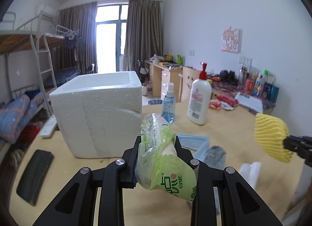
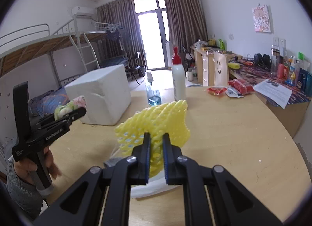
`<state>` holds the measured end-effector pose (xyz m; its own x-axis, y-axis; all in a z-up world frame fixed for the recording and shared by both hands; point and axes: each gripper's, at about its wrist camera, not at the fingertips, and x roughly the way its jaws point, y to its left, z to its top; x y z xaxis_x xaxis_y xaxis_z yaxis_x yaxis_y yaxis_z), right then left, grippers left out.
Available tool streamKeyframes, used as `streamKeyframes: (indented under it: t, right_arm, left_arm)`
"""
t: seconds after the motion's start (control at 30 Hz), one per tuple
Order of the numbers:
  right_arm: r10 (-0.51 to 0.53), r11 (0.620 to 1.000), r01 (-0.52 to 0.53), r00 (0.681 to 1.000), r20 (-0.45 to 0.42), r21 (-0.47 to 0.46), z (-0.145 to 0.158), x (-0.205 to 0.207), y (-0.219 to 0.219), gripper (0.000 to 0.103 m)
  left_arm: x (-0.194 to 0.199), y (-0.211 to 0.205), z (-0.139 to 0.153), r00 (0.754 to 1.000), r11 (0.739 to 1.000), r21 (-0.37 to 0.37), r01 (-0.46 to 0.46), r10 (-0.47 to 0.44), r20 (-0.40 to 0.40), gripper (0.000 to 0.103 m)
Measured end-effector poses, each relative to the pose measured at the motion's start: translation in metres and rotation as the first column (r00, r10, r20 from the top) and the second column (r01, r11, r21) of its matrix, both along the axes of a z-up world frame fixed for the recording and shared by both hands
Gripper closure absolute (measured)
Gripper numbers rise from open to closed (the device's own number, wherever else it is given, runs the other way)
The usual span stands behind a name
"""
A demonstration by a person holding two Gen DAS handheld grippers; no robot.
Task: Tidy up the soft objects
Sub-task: 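Lift the tissue pack with the left tool while the right tool lifts the yellow net, then carry the tissue pack and yellow net over the white foam box with both tools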
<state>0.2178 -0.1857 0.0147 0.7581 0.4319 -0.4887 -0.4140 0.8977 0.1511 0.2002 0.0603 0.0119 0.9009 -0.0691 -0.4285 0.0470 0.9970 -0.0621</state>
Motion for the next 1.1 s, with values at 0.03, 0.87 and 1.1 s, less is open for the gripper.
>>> streamKeyframes:
  t: [0.03, 0.87, 1.1]
  right_arm:
    - [0.004, 1.000, -0.004, 1.000, 0.006, 0.003, 0.001, -0.001, 0.000, 0.089]
    - [0.237, 0.964, -0.257, 0.947, 0.218, 0.071, 0.038, -0.045, 0.059, 0.089]
    - [0.317, 0.935, -0.344, 0.920, 0.232, 0.087, 0.041, -0.045, 0.085, 0.089]
  left_arm:
    - [-0.004, 0.001, 0.002, 1.000, 1.000, -0.009, -0.001, 0.001, 0.003, 0.073]
    - [-0.122, 0.036, 0.055, 0.922, 0.941, 0.041, -0.335, 0.318, 0.219, 0.073]
    - [-0.140, 0.044, 0.053, 0.891, 0.910, 0.032, -0.413, 0.396, 0.222, 0.073]
